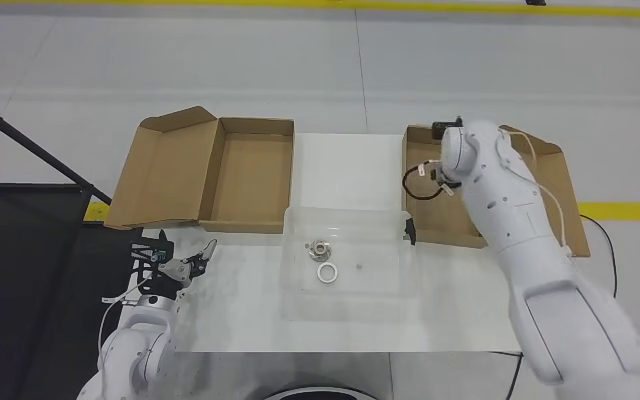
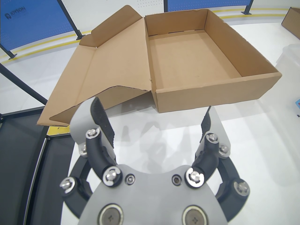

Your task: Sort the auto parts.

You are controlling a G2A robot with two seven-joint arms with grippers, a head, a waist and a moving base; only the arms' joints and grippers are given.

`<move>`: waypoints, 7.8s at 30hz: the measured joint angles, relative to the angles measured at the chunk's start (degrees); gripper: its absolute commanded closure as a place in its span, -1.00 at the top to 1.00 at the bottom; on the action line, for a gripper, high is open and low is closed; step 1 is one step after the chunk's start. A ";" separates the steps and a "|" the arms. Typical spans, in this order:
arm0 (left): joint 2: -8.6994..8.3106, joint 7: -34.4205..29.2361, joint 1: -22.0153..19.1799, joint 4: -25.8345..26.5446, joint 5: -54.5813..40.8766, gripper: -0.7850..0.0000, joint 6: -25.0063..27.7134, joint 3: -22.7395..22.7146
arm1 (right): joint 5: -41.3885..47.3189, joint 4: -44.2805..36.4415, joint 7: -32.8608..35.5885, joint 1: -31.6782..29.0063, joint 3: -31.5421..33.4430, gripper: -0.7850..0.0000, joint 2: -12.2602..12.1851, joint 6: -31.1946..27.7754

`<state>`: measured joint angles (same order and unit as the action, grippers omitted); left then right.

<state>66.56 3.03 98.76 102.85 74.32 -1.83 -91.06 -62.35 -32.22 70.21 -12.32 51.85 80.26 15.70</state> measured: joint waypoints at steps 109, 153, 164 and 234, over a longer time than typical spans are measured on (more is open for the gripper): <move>0.00 0.00 0.00 0.00 0.00 1.00 0.00 0.00 | 8.30 -77.17 1.25 -41.62 15.47 0.64 -12.34 -45.91; 0.00 0.00 0.00 0.00 0.00 1.00 0.00 0.00 | 18.32 -51.65 7.99 -19.72 -18.47 -0.33 -13.40 -41.78; 0.00 0.00 0.00 0.00 0.00 1.00 0.00 0.00 | 19.58 -48.59 7.21 -18.16 -20.70 -0.63 -12.54 -42.56; 0.00 0.00 0.00 0.00 0.00 1.00 0.00 0.00 | 47.87 -66.73 -42.95 -47.12 26.54 -1.00 -21.10 -31.78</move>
<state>66.56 3.03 98.76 102.85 74.32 -1.83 -91.06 -14.48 -98.95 27.26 -59.44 78.39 59.16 -16.09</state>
